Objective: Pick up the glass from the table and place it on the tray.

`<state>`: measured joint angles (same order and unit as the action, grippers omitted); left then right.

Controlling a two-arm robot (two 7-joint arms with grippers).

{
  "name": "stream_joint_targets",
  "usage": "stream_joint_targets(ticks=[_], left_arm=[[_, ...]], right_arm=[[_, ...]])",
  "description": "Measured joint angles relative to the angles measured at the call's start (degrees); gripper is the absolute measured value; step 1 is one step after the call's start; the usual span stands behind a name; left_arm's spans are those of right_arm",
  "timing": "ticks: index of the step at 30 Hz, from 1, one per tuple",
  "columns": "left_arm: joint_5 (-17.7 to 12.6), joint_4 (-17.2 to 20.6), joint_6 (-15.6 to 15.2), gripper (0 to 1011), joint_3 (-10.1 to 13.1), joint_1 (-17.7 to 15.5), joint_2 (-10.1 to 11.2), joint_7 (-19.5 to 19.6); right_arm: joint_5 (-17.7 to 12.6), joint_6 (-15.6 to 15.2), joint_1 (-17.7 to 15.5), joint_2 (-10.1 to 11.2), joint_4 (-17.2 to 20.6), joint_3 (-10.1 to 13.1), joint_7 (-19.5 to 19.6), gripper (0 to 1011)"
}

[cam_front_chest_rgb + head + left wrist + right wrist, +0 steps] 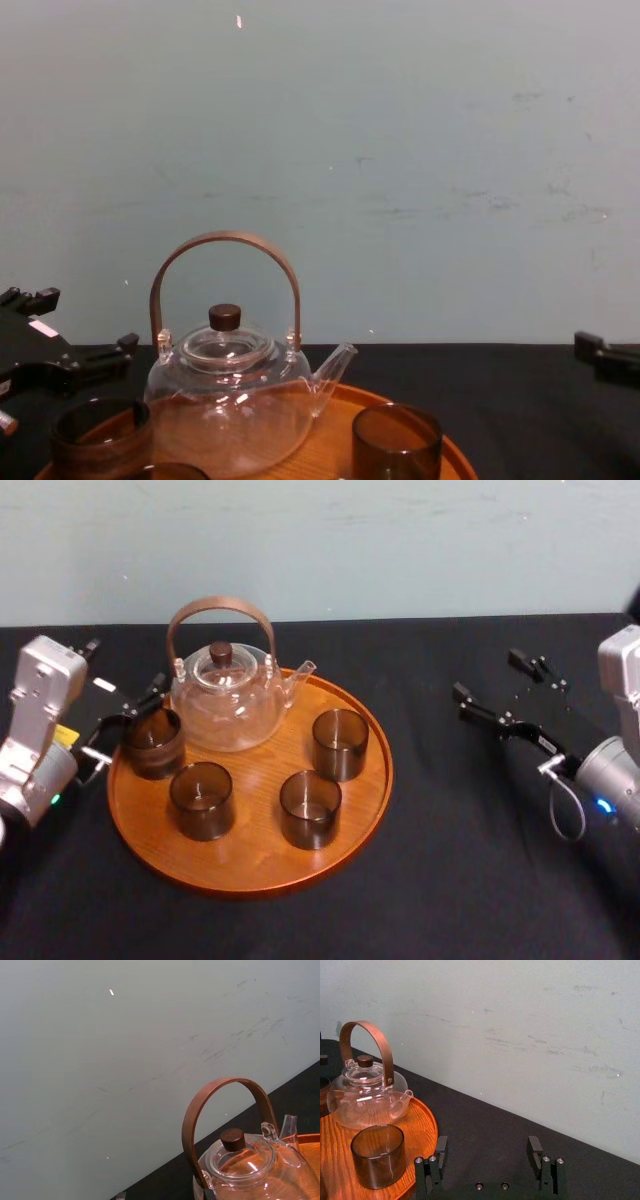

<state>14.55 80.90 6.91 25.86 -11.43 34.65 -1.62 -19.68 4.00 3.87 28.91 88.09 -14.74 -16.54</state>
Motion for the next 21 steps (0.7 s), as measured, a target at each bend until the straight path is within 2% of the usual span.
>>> stream_joint_targets(ticks=[15,21], left_arm=[[0.0,0.0,0.0,1001,0.0,0.0,0.0,0.0],[0.0,0.0,0.0,1001,0.0,0.0,0.0,0.0]], right_arm=[[1.49,1.63,-0.77,-2.83,-3.35,0.84,-1.55,1003],[1.87,1.63,-0.71,-3.2,-3.56,1.11,-1.58,1003]])
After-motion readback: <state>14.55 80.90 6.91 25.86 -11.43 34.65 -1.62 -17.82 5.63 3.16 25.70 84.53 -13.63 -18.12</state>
